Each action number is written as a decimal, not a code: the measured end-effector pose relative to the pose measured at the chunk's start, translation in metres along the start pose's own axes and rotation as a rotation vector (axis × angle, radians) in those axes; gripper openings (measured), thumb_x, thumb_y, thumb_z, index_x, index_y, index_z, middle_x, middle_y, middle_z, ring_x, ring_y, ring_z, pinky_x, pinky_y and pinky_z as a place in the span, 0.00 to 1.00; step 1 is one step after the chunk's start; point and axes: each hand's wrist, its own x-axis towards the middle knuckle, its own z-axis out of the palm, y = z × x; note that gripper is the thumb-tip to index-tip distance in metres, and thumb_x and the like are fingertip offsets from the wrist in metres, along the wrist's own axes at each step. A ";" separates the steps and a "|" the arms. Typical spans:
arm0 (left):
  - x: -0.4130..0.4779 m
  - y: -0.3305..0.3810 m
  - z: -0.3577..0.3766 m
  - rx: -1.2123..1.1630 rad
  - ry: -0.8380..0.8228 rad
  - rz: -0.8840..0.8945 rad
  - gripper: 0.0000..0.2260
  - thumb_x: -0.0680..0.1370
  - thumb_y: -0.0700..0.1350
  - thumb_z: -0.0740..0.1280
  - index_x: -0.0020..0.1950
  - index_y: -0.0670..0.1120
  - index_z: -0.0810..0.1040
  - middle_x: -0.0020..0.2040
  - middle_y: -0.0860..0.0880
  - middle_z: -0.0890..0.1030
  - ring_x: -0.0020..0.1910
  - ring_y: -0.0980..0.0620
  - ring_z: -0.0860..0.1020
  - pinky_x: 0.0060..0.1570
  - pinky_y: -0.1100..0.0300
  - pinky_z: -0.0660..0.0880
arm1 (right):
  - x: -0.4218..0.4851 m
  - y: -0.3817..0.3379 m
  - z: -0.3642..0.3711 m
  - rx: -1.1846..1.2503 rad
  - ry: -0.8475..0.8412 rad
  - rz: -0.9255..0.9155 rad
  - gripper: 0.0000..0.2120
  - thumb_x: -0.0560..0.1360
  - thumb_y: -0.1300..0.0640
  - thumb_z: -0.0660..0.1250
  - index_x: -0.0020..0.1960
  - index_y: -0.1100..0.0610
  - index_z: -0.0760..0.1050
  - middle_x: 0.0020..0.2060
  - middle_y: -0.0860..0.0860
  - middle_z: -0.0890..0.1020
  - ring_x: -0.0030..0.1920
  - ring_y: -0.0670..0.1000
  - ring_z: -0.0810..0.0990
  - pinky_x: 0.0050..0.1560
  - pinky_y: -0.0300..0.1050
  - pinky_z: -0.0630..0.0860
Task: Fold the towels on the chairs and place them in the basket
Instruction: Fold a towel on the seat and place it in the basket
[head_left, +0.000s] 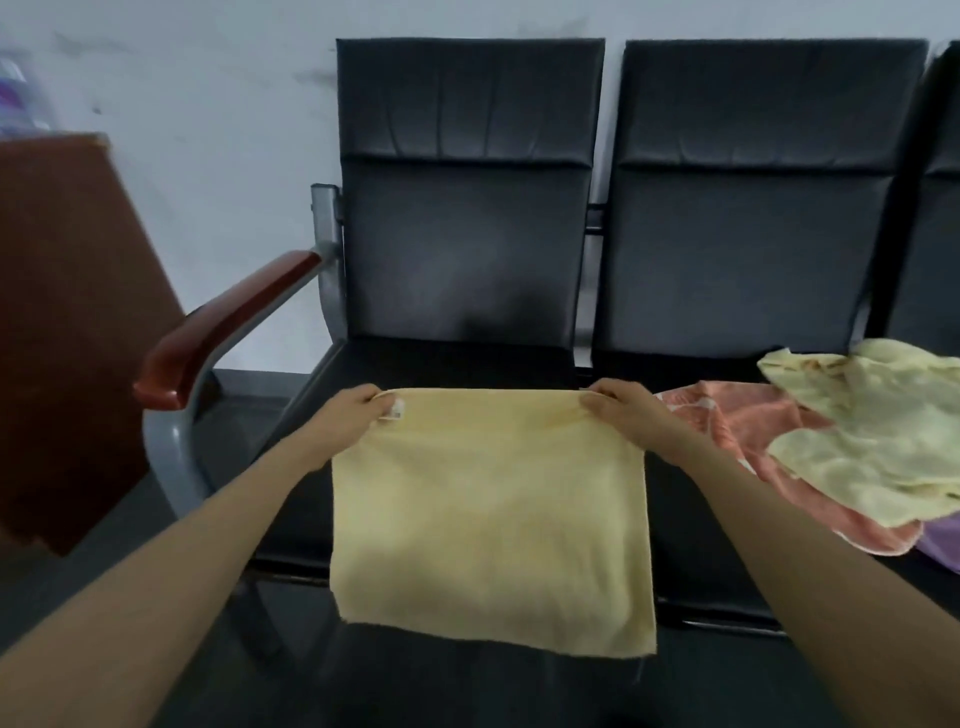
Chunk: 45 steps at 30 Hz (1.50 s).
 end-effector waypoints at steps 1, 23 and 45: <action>0.013 0.003 -0.001 0.003 0.010 -0.008 0.08 0.81 0.49 0.59 0.49 0.46 0.75 0.46 0.48 0.77 0.45 0.51 0.75 0.41 0.61 0.68 | 0.013 0.000 -0.002 -0.011 0.012 -0.002 0.08 0.80 0.51 0.61 0.48 0.53 0.77 0.44 0.49 0.80 0.45 0.49 0.77 0.48 0.46 0.73; 0.106 -0.064 0.051 0.401 0.003 -0.076 0.08 0.76 0.43 0.69 0.51 0.45 0.71 0.54 0.46 0.73 0.47 0.52 0.71 0.48 0.60 0.68 | 0.098 0.081 0.049 -0.185 -0.216 0.014 0.14 0.78 0.56 0.65 0.63 0.51 0.72 0.56 0.49 0.74 0.58 0.49 0.74 0.56 0.40 0.68; -0.128 -0.004 -0.034 0.335 0.133 0.114 0.08 0.79 0.43 0.61 0.40 0.44 0.70 0.41 0.46 0.77 0.41 0.47 0.75 0.41 0.52 0.70 | -0.101 -0.074 -0.033 -0.815 -0.368 -0.128 0.08 0.72 0.61 0.68 0.46 0.54 0.69 0.44 0.50 0.74 0.43 0.51 0.74 0.42 0.43 0.71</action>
